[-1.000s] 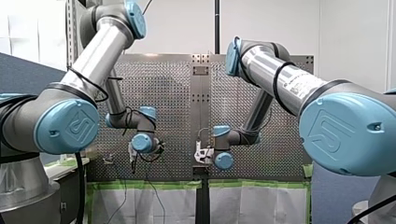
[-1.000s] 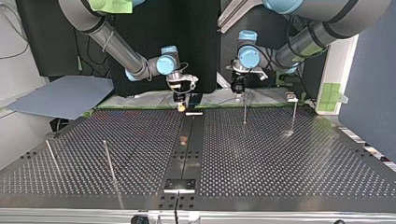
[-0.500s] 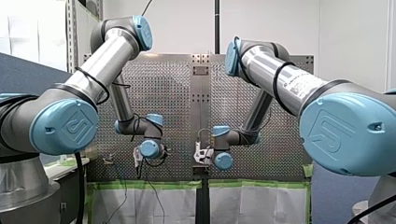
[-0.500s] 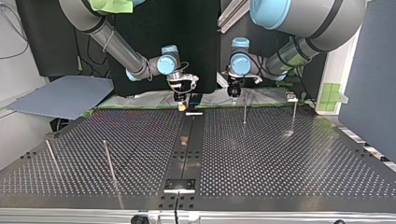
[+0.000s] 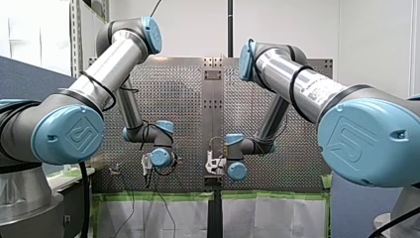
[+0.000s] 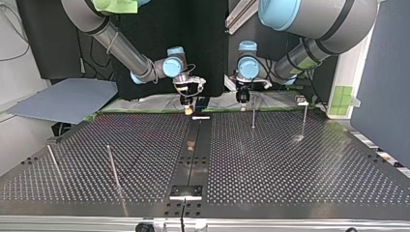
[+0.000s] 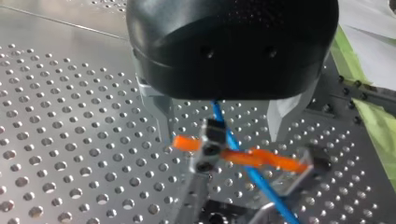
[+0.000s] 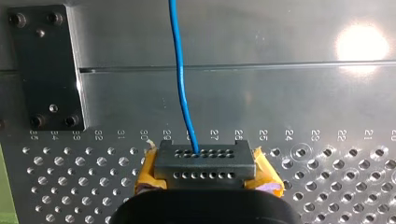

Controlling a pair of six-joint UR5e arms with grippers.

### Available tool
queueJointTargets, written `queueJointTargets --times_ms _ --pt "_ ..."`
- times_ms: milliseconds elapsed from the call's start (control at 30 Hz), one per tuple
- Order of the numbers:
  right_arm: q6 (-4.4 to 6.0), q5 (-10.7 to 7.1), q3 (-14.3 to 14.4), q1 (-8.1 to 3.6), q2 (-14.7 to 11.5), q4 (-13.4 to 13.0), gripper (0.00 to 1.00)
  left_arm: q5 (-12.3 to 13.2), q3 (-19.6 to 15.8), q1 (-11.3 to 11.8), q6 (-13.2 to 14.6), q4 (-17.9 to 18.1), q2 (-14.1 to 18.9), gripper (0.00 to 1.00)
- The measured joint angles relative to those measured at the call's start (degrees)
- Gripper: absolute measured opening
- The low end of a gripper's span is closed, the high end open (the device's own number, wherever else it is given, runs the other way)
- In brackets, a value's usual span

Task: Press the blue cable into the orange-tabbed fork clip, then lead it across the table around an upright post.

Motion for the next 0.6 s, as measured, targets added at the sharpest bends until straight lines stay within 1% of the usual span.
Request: queueJointTargets --times_ms 133,300,367,400,433,467,500,533,567,600 --pt "-0.06 0.00 0.0 0.00 0.0 0.0 0.00 -0.1 0.2 0.0 1.2 0.2 0.0 0.98" --pt "-0.09 0.00 0.0 0.02 0.0 0.0 0.00 -0.2 0.3 0.0 1.7 0.4 0.0 0.98" --pt "-0.09 0.00 0.0 0.02 0.0 0.0 0.00 -0.4 0.3 0.0 2.2 0.5 0.0 0.92" --pt "-0.10 0.00 0.0 0.02 0.0 0.0 0.00 -0.6 0.3 -0.1 2.4 0.5 0.0 0.92" --pt "-0.10 0.00 0.0 0.02 0.0 0.0 0.00 -1.0 0.3 -0.1 2.9 0.5 0.0 0.84" --pt "-0.12 0.00 0.0 0.02 0.0 0.0 0.00 -1.3 0.3 -0.1 3.2 0.5 0.0 0.69" --pt "-0.14 0.00 0.0 0.02 0.0 0.0 0.00 -1.7 0.3 -0.2 3.6 0.5 0.0 0.69" --pt "-0.15 0.00 0.0 0.02 0.0 0.0 0.00 -2.2 0.3 -0.3 4.1 0.5 0.0 0.56" --pt "-0.16 0.00 0.0 0.02 0.1 0.0 0.00 -2.7 0.3 -0.3 4.4 0.5 0.0 0.34" --pt "-0.17 0.00 0.0 0.02 0.1 0.0 0.00 -3.1 0.3 -0.4 4.7 0.5 0.0 0.34"
